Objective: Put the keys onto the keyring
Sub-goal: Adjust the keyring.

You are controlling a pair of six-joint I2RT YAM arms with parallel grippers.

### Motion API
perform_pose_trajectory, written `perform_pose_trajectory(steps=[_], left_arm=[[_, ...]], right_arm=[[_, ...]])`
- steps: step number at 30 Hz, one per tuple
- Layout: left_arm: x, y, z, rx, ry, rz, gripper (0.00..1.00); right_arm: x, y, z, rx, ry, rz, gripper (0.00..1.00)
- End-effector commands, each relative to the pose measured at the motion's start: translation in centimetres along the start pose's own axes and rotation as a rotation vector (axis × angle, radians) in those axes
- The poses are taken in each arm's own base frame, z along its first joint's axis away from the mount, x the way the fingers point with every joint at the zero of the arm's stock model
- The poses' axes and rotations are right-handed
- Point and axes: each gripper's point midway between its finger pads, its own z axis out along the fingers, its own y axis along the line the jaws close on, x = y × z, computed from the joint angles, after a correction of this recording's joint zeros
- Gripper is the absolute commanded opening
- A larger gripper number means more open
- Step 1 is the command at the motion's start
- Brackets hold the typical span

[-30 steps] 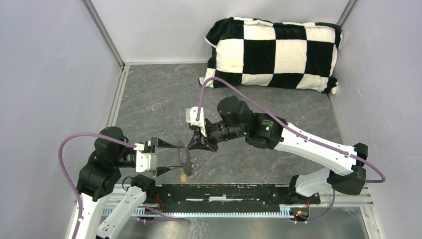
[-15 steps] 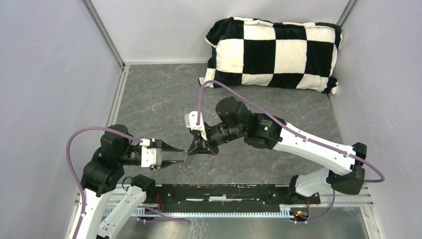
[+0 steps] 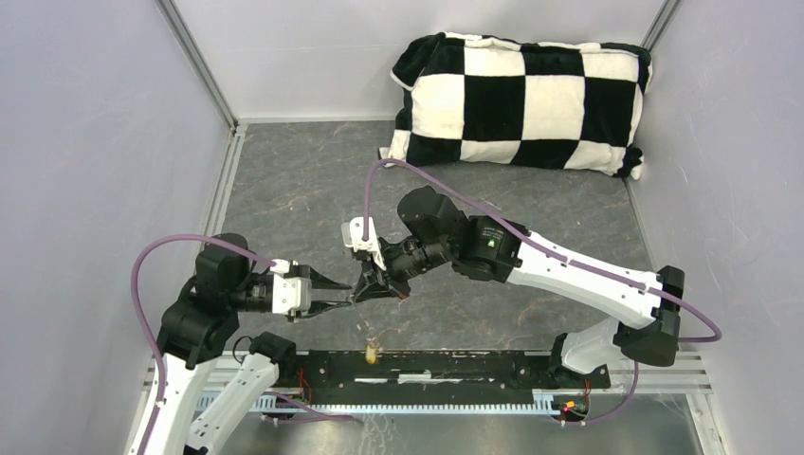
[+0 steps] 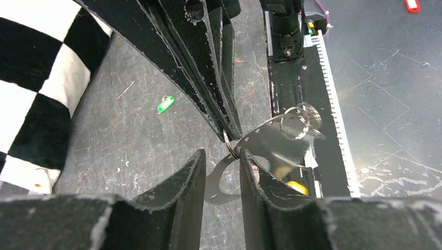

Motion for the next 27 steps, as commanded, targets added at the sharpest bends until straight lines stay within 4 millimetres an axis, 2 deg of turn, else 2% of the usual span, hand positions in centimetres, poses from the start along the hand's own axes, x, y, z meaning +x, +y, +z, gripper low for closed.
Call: perform_pose_trajectory(steps=[1, 6, 11, 14, 17, 18, 19, 23, 27], left_arm=[[-0.1, -0.4, 0.2, 0.02, -0.013, -0.027, 0.35], [0.3, -0.4, 0.2, 0.016, -0.008, -0.038, 0.27], [0.6, 0.0, 0.2, -0.002, 0.01, -0.021, 0.15], [1.0, 0.7, 0.1, -0.028, 0.034, -0.011, 0.04], [1.7, 1.7, -0.1, -0.077, 0.072, 0.011, 0.02], [1.9, 2.1, -0.2, -0.1, 0.082, 0.013, 0.08], [2.0, 2.4, -0.2, -0.115, 0.087, 0.02, 0.19], [1.8, 2.5, -0.5, -0.129, 0.082, 0.074, 0.37], [1.4, 3.4, -0.9, -0.199, 0.077, 0.123, 0.43]], right_arm=[[-3.3, 0.5, -0.5, -0.018, -0.079, -0.063, 0.0], [-3.6, 0.6, -0.4, -0.022, -0.081, -0.063, 0.0], [-3.6, 1.2, -0.1, -0.036, -0.081, -0.064, 0.0], [-3.6, 1.3, 0.0, -0.032, -0.083, -0.063, 0.0], [-3.6, 1.5, 0.1, -0.028, -0.091, -0.063, 0.0], [-3.5, 1.4, 0.1, -0.019, -0.092, -0.058, 0.0], [-3.4, 1.2, 0.2, -0.006, -0.09, -0.056, 0.0], [-2.8, 0.2, 0.2, 0.053, -0.068, -0.034, 0.0], [-2.6, -0.9, -0.2, 0.133, -0.063, -0.014, 0.0]])
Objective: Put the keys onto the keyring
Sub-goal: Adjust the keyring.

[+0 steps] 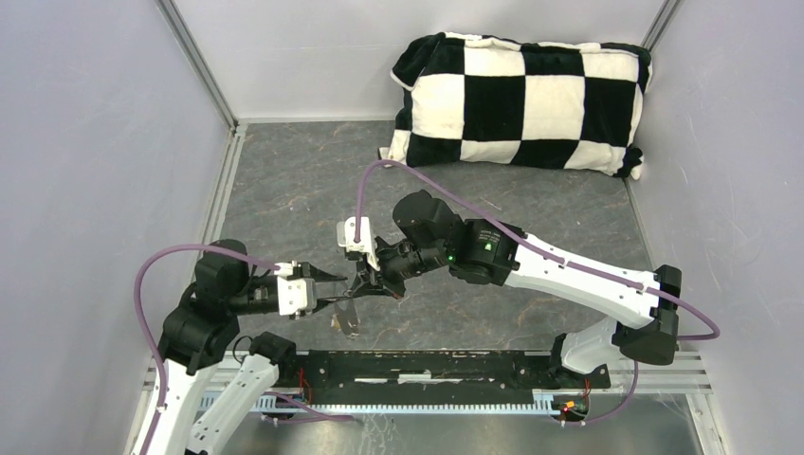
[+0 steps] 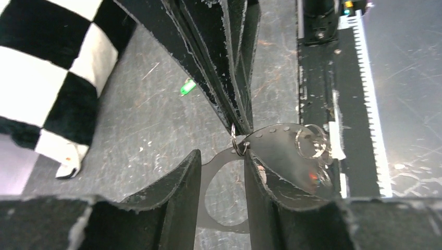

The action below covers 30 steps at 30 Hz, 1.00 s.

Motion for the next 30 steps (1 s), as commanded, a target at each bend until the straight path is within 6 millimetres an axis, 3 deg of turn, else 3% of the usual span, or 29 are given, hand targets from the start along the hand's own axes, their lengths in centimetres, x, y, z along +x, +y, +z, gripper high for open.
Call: perform_pose_trajectory(steps=[1, 8, 12, 17, 23, 30], left_arm=[[0.0, 2.5, -0.5, -0.138, 0.017, 0.095, 0.44], [0.1, 2.5, -1.6, -0.217, 0.029, 0.125, 0.44], [-0.1, 1.1, -1.3, -0.151, 0.01, 0.07, 0.31], [0.2, -1.1, -0.5, 0.001, 0.005, -0.036, 0.32], [0.0, -0.4, -0.1, 0.019, 0.013, -0.039, 0.34], [-0.1, -0.4, -0.1, 0.026, 0.009, -0.039, 0.28]], right_arm=[[-2.5, -0.4, -0.8, 0.07, -0.086, -0.011, 0.0], [-2.1, -1.3, -1.1, 0.137, -0.091, 0.003, 0.0], [-2.2, -1.3, -1.1, 0.139, -0.093, 0.003, 0.0], [-2.3, -1.0, -0.6, 0.127, -0.092, 0.001, 0.0], [-2.1, -0.8, -0.2, 0.118, -0.079, -0.003, 0.0], [-2.0, -0.6, 0.3, 0.103, -0.059, -0.016, 0.0]])
